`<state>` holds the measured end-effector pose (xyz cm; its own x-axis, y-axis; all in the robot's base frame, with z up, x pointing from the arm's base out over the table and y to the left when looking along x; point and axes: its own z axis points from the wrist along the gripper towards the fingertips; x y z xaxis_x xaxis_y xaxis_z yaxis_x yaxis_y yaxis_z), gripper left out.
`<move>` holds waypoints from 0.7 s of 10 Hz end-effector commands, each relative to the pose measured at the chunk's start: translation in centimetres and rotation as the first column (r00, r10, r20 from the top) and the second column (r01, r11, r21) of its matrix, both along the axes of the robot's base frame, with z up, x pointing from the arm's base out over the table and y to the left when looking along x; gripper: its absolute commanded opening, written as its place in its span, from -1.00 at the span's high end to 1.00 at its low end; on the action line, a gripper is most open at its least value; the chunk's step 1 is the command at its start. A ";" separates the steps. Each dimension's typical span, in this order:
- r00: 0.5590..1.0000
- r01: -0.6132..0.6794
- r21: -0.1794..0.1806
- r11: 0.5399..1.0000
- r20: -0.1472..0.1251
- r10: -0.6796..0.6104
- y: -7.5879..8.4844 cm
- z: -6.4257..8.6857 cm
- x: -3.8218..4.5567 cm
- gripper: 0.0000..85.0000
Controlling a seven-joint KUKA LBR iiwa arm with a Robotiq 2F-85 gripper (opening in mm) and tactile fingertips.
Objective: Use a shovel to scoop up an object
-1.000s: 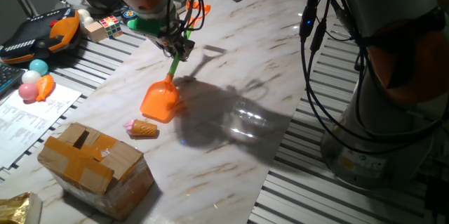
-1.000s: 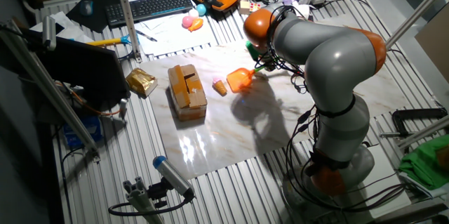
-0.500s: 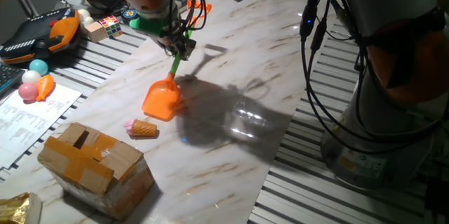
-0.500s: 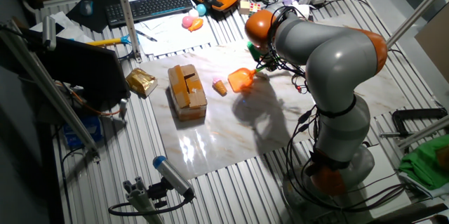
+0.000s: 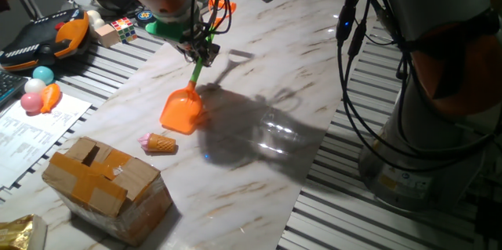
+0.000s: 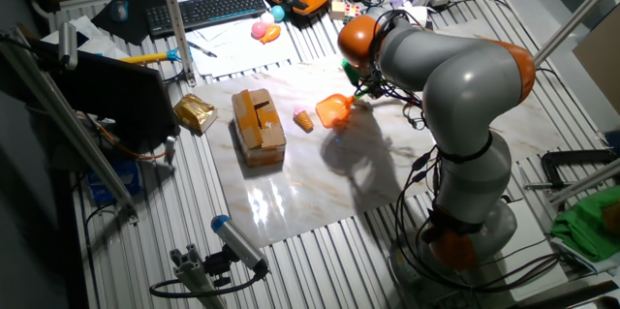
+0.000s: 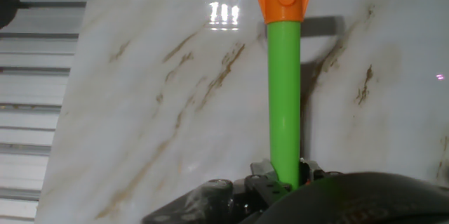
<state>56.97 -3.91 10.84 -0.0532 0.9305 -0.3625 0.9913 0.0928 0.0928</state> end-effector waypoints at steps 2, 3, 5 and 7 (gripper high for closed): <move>1.000 0.004 -0.001 1.000 -0.003 -0.004 0.4 -0.2 -0.16 0.98; 1.000 0.008 -0.002 1.000 -0.003 -0.008 0.5 -0.2 -0.20 0.98; 1.000 0.018 -0.009 1.000 -0.007 -0.018 1.0 0.1 -0.54 0.98; 0.999 0.041 -0.015 0.999 -0.011 -0.041 1.9 0.2 -0.92 0.98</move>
<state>55.99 -1.93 11.03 -0.0189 0.9267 -0.3754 0.9953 0.0530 0.0809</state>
